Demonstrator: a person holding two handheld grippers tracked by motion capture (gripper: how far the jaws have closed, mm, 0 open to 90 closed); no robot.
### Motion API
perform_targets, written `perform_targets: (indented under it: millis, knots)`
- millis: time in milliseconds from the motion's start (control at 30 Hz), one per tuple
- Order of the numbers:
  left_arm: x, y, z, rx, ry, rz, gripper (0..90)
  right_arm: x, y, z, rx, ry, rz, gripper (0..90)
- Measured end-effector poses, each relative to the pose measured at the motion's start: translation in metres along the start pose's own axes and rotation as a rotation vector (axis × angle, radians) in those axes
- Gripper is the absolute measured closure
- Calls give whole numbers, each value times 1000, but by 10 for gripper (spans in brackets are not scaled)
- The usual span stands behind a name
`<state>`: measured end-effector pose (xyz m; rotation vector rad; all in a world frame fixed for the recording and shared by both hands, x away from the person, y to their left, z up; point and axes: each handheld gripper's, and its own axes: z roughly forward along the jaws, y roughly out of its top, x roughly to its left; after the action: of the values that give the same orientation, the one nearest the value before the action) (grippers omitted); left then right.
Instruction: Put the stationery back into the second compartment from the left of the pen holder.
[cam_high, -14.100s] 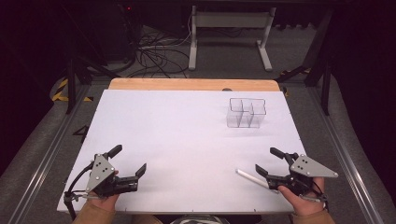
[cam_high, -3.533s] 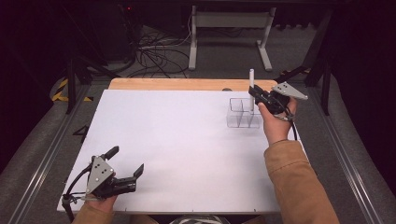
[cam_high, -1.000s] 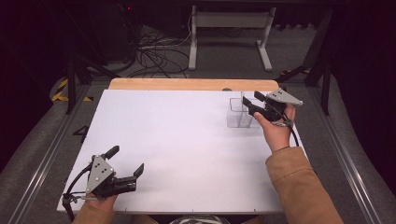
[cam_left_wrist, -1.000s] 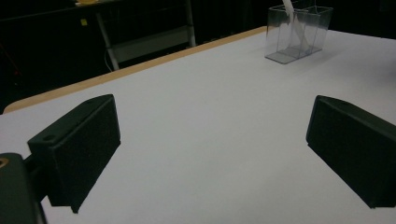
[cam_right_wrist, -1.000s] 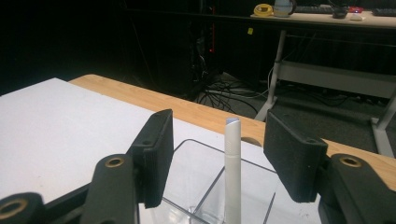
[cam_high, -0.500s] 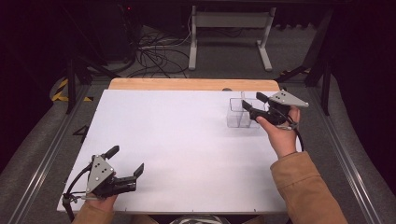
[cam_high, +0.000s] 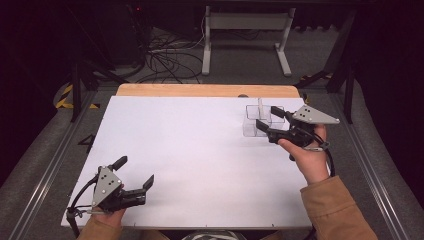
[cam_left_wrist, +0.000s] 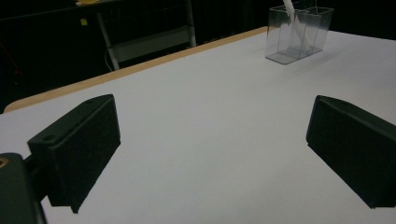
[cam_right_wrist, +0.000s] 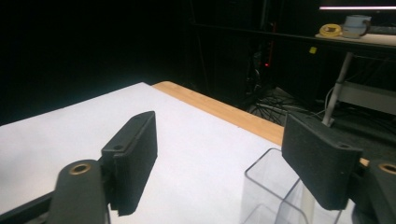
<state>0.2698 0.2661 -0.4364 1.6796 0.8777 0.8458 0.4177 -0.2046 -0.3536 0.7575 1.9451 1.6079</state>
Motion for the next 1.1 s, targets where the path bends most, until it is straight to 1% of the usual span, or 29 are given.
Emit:
perform_targets:
  millis: [67, 200, 300, 367, 533, 667, 733, 833, 933, 1033, 1100]
  knots:
    - [0, 0, 0, 0, 0, 0, 37, 4, -2, -3, 6, 12, -2, 231]
    - [-1, 0, 0, 1, 1, -1, 37, 9, -8, -9, 19, 20, -35, 192]
    - [0, 1, 0, 0, 1, 0, 37, 12, -14, -12, 24, 39, -32, 170]
    - [-1, 1, 0, 0, 1, -1, 37, 15, -18, -14, 42, 54, -31, 156]
    - [0, 1, -1, -1, 4, 0, 37, 23, -29, -18, 70, 86, -43, 150]
    - [-1, 1, -1, -1, 4, 1, 37, 30, -38, -21, 88, 92, -63, 152]
    - [-1, 1, -1, -1, 5, 2, 37, 33, -42, -22, 96, 99, -65, 155]
    - [-1, 1, -1, 0, 4, 0, 37, 36, -48, -24, 91, 94, -62, 161]
    - [-1, 1, -2, -2, 5, -2, 37, 39, -54, -27, 66, 97, -40, 180]
    - [0, 0, -1, 0, 5, -2, 37, 42, -62, -28, 67, 107, -35, 181]
    - [-1, 0, -1, 0, 5, -3, 37, 42, -68, -29, 70, 105, -35, 181]
